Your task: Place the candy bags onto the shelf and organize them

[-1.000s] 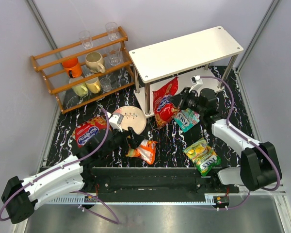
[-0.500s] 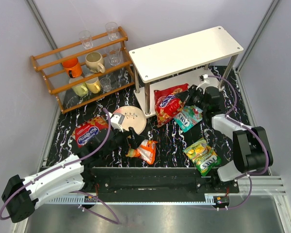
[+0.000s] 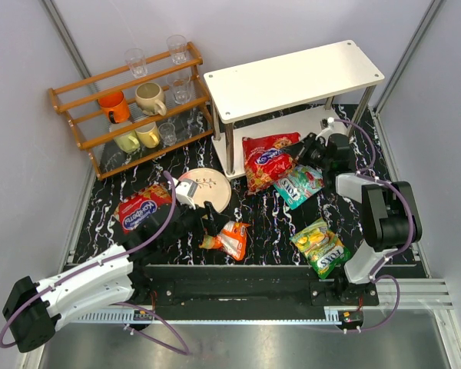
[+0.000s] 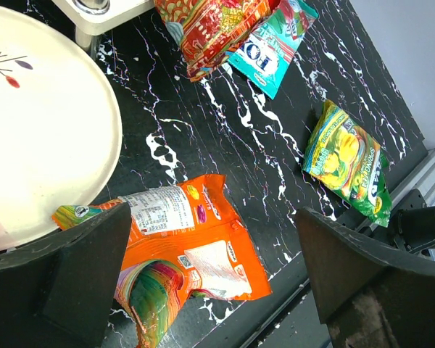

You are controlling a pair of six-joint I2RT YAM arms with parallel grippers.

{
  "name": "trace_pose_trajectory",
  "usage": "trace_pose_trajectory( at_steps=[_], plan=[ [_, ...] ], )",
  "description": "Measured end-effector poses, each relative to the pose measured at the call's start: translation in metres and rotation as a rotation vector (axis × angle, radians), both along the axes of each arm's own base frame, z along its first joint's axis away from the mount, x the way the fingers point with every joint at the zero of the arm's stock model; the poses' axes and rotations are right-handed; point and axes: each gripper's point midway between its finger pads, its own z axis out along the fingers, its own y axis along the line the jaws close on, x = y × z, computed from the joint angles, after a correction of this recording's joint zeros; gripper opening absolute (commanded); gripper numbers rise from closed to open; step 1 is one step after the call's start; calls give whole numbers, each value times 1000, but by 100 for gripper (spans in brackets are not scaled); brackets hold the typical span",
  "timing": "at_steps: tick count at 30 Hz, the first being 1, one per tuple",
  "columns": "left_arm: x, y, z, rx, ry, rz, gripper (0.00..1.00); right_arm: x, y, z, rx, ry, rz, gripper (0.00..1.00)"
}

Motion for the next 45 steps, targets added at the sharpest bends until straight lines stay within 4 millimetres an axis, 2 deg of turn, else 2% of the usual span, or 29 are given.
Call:
trace_pose_trajectory(
  at_steps=[10, 14, 22, 28, 33, 41, 45],
  plan=[
    [0, 0, 0, -1, 0, 0, 99, 1, -8, 7, 108, 24, -4, 0],
    [0, 0, 2, -7, -5, 0, 99, 7, -11, 15, 177, 32, -13, 0],
    [-2, 2, 13, -36, -30, 0, 99, 47, -13, 25, 314, 50, -16, 0],
    [-3, 4, 12, -29, -25, 2, 99, 75, -13, 33, 349, 42, -20, 0],
    [-3, 4, 12, -28, -24, 3, 99, 89, -12, 41, 353, 20, -14, 0],
    [-3, 3, 7, -14, -13, 3, 99, 86, -6, 32, 351, 45, 66, 0],
    [-3, 4, 7, -14, -12, 3, 99, 73, 3, 27, 382, 52, 178, 0]
  ],
)
